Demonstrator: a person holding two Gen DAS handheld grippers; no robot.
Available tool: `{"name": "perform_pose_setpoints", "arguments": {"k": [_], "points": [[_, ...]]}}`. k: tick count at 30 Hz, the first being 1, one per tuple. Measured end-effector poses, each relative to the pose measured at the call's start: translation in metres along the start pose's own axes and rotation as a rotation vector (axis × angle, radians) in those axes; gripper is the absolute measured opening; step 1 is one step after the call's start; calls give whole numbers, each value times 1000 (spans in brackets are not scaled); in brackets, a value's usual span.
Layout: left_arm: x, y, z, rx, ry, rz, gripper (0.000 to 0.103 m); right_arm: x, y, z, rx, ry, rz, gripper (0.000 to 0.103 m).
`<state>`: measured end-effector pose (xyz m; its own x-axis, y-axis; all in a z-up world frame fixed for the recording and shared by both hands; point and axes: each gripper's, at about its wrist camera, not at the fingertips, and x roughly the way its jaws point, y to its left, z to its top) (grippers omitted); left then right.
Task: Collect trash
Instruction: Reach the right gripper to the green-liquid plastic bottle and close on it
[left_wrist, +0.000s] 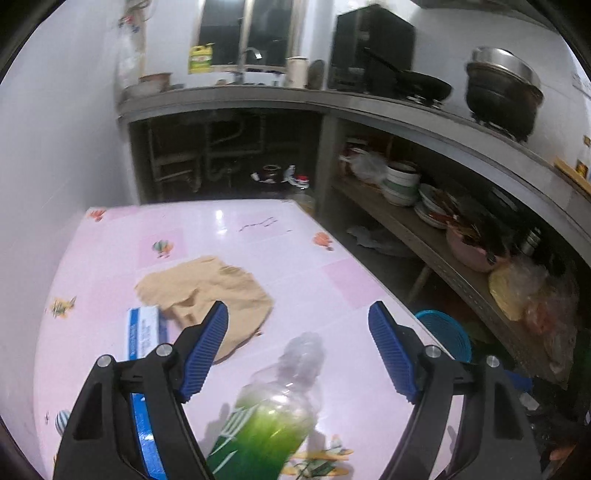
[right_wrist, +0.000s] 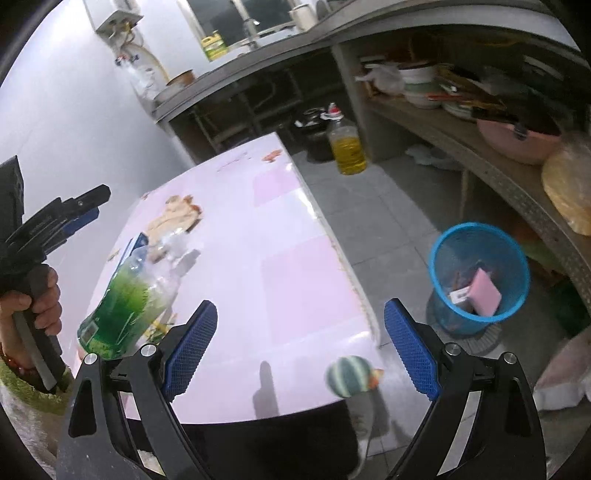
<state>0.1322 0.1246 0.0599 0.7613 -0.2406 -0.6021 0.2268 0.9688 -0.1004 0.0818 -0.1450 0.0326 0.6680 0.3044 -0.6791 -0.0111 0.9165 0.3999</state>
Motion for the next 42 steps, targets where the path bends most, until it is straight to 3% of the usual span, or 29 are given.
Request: {"name": "perform_pose_setpoints", "arguments": {"k": [9,32,42], "points": [[-16,43,-10,-70,-12,40,76,2,23,-2,-18,19,16,88],[-48,112,-41,-203,-32,88,76,12,72,-2,-53,59,29,88],[-60,134,-54,-239,-40,136,76,27,91,1,-47,109,119,88]]}}
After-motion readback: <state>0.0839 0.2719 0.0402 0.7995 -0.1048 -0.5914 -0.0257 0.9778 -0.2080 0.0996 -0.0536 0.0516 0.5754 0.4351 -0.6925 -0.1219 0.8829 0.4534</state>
